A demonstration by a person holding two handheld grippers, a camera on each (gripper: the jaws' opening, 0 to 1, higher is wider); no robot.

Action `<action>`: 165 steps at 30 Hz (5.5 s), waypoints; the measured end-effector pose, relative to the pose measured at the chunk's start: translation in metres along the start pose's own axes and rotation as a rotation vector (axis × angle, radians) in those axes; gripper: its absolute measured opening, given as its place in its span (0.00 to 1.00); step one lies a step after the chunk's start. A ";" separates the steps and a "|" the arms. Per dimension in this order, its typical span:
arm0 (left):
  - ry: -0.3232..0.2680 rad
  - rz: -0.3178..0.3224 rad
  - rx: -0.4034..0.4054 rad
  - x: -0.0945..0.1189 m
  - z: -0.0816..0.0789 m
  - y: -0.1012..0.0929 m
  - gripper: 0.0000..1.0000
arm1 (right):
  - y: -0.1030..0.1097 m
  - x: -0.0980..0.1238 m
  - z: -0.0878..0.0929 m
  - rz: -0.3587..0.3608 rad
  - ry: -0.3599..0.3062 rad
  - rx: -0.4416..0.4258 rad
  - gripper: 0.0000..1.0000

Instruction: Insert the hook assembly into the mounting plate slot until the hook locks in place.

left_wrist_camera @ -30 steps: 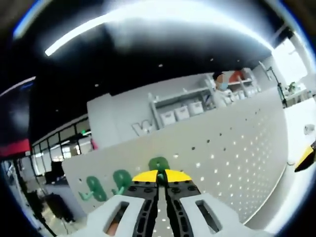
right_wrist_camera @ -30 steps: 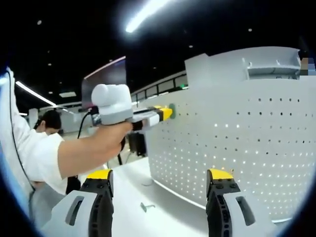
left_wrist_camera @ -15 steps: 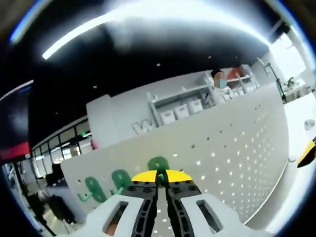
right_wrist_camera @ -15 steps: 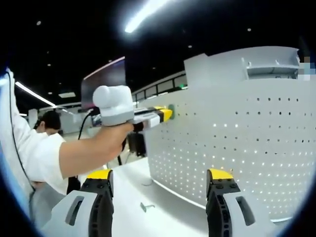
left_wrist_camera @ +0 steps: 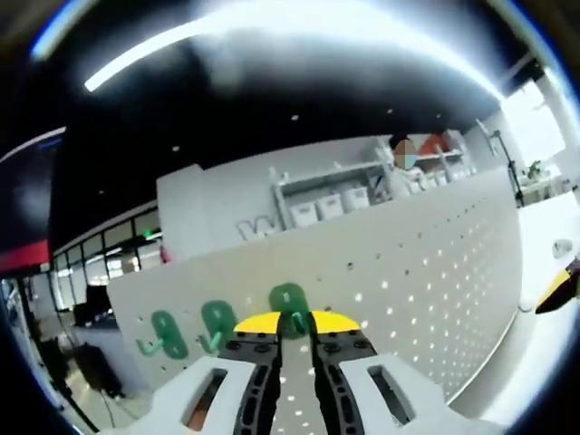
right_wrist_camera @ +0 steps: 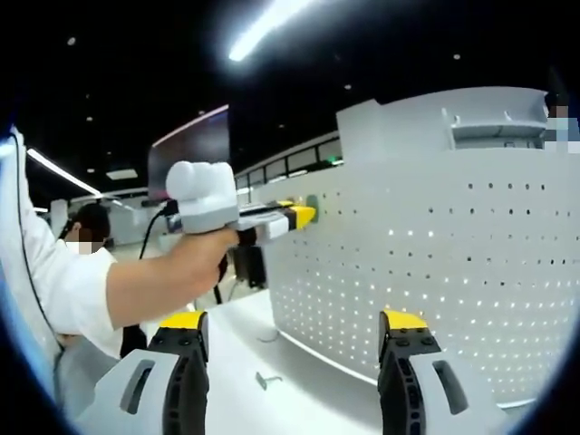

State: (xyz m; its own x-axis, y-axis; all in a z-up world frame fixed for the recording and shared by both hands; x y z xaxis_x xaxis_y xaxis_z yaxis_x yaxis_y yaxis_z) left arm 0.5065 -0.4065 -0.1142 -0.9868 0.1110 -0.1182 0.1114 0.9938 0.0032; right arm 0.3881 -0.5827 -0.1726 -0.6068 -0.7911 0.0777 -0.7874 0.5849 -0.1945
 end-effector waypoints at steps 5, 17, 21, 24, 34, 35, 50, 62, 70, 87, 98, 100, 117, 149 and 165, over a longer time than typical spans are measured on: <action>0.000 0.022 0.019 0.008 -0.002 -0.001 0.19 | 0.000 0.000 -0.002 -0.002 -0.005 0.003 0.77; 0.013 0.075 0.095 0.032 -0.004 0.003 0.37 | 0.006 -0.003 -0.008 -0.022 -0.018 0.015 0.77; 0.020 0.094 0.122 0.040 -0.002 0.001 0.43 | 0.008 -0.003 -0.007 -0.028 -0.018 0.014 0.77; 0.025 0.120 0.153 0.045 -0.001 -0.002 0.50 | 0.009 -0.002 -0.007 -0.030 -0.016 0.014 0.77; 0.039 0.152 0.179 0.055 0.000 -0.002 0.62 | 0.011 -0.003 -0.011 -0.034 -0.021 0.020 0.77; 0.041 0.154 0.185 0.056 0.000 -0.002 0.63 | 0.011 -0.003 -0.011 -0.036 -0.021 0.019 0.77; 0.089 0.155 0.211 0.084 0.013 0.008 0.76 | 0.019 -0.004 -0.011 -0.049 -0.015 0.021 0.77; 0.137 0.123 0.238 0.123 0.032 0.021 0.78 | 0.031 -0.010 -0.011 -0.073 -0.007 0.009 0.76; 0.157 0.135 0.239 0.144 0.032 0.020 0.78 | 0.040 -0.016 -0.012 -0.096 -0.009 -0.003 0.75; 0.198 0.145 0.244 0.171 0.028 0.024 0.76 | 0.045 -0.038 -0.005 -0.141 0.022 -0.002 0.72; 0.216 0.169 0.265 0.181 0.025 0.030 0.75 | 0.052 -0.052 0.013 -0.165 0.084 -0.008 0.69; 0.220 0.173 0.263 0.183 0.024 0.031 0.75 | 0.053 -0.055 0.017 -0.168 0.093 -0.010 0.68; 0.247 0.196 0.281 0.201 0.034 0.043 0.73 | 0.070 -0.083 0.058 -0.239 0.190 -0.011 0.42; 0.310 0.181 0.280 0.206 0.055 0.045 0.69 | 0.086 -0.133 0.142 -0.404 0.348 -0.010 0.06; 0.336 0.166 0.285 0.204 0.061 0.042 0.67 | 0.087 -0.137 0.184 -0.455 0.433 -0.011 0.04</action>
State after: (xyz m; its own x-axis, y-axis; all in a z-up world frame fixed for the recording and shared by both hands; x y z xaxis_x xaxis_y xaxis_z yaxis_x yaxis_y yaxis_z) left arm 0.3176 -0.3423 -0.1986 -0.9310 0.3123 0.1890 0.2527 0.9250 -0.2837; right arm 0.4225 -0.4568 -0.3797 -0.1978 -0.8180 0.5401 -0.9768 0.2105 -0.0390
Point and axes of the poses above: the point that each gripper's makers call its tool centre point, and the gripper's own axes: x roughly backward along the fingers, y roughly to its left, z roughly out of its underside, the point moved 5 cm from there along x, roughly backward along the fingers, and after that the axes turned 15 degrees about x, right-handed, at the moved point
